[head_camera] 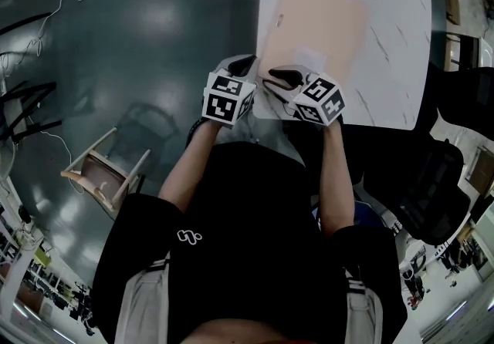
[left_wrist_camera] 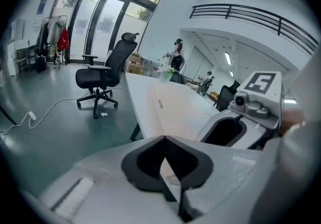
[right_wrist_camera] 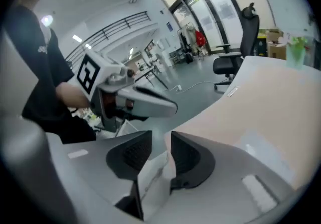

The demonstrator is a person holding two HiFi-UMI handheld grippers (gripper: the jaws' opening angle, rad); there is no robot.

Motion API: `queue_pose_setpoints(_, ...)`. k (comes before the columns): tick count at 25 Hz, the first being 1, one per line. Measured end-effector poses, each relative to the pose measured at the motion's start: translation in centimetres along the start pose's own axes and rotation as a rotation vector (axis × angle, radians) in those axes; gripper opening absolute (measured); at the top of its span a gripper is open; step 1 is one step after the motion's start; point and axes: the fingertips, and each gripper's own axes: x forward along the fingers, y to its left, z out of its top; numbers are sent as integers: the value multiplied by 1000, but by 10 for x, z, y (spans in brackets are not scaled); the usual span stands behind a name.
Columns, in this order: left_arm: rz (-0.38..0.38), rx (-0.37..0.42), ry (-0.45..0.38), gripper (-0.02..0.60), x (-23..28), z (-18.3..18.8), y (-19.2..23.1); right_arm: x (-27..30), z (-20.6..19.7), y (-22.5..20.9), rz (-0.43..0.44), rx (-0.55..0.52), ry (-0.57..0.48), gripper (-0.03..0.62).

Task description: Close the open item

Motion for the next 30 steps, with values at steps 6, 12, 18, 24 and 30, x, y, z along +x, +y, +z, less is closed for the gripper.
queue_pose_setpoints(6,4,-5,-6,0,-2,-1,2,-13,28,-43,-139,121,-201,42)
queue_pose_setpoints(12,4,-5,-11,0,-2,1,0,-29,54,-112,-405,55,-199,-8)
queue_pose_setpoints(18,6,-12,-14,0,-3,0,0,-18,64,-134,-471,-8,-110,-11)
queue_pose_setpoints(24,9,-20,-19,0,-5,1,1,-9,59,-136,-502,-73,-8,-9)
queue_pose_setpoints(30,8,-21,-23,2,-3,4,3,-4,56,-141,-508,-52,62,-9)
